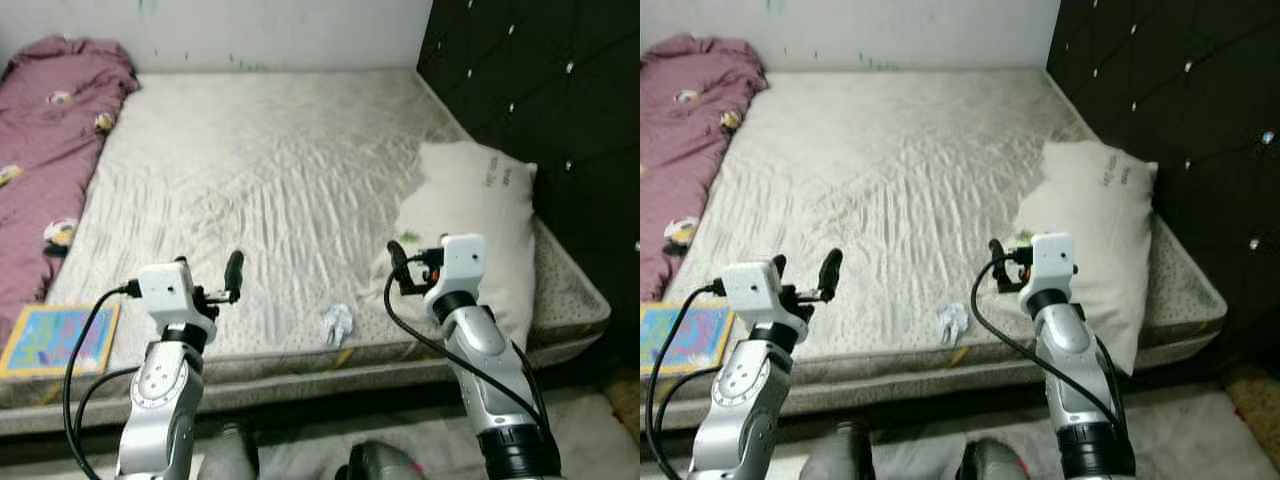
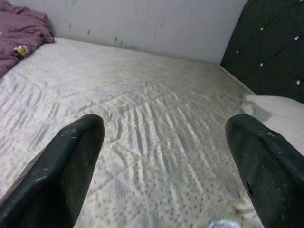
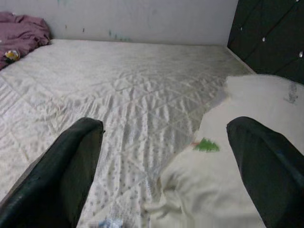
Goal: Clean up the room
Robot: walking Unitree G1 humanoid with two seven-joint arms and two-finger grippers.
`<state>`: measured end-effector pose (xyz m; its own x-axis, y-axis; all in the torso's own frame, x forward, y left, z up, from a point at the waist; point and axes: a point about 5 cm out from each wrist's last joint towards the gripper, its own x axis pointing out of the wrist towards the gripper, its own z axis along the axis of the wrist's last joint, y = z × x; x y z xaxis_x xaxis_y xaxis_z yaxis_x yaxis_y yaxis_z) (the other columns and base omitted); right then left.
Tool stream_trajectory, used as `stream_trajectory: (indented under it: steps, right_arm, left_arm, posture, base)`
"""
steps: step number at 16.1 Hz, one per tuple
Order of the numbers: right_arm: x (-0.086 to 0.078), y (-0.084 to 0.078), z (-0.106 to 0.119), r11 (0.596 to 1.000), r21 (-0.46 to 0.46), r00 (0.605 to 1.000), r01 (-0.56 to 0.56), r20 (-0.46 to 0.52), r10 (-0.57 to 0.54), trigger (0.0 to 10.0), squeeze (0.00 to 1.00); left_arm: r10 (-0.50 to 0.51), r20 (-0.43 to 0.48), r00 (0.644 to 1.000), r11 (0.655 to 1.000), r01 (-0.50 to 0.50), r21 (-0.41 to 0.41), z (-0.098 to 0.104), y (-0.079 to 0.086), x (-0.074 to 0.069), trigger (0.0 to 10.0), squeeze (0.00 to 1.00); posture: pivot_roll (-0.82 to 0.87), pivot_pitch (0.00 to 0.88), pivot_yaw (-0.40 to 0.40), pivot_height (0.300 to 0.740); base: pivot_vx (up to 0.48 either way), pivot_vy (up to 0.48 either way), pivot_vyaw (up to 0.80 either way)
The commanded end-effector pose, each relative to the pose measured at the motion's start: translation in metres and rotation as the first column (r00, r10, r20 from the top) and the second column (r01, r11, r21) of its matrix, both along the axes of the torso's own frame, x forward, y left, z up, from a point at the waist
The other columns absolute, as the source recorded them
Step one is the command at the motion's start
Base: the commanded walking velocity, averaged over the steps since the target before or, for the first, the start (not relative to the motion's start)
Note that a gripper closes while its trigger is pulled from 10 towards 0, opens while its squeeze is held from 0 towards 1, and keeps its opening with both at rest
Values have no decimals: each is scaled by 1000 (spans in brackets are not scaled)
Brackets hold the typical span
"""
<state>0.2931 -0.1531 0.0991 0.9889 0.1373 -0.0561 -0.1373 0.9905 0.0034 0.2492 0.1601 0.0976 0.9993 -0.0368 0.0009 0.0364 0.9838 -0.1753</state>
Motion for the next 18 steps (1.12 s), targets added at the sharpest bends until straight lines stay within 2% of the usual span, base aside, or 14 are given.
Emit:
stream_trajectory:
  steps: [1,6,9,15,18]
  right_arm:
    - [-1,-1,1,1000,3,1000,5,-1,-5,10000,0]
    - [-1,-1,-1,1000,-2,1000,2,-6,-2,10000,0]
    - [-2,-1,-1,1000,-6,1000,-10,-11,10,10000,0]
    - [-3,4,0,999,-8,999,-53,-2,53,10000,0]
    - [-3,6,1,997,-10,997,-72,6,72,10000,0]
  left_arm:
    - [13,-8,1000,1000,-13,4,-1,1,-1,10000,0]
    - [38,-18,999,999,-38,14,-3,4,-1,10000,0]
    - [38,-4,999,998,-38,47,-1,5,-2,10000,0]
    - [38,-1,999,998,-38,46,0,6,-2,10000,0]
    - [38,0,999,998,-38,47,0,6,-1,10000,0]
  posture:
    - [31,42,-47,609]
    - [31,37,-51,609]
    - [32,38,-54,609]
    - [29,55,-50,609]
    - [29,58,-52,609]
  base:
    - [0,0,0]
    - [0,0,0]
    - [0,0,0]
    - [0,0,0]
    - [294,0,735]
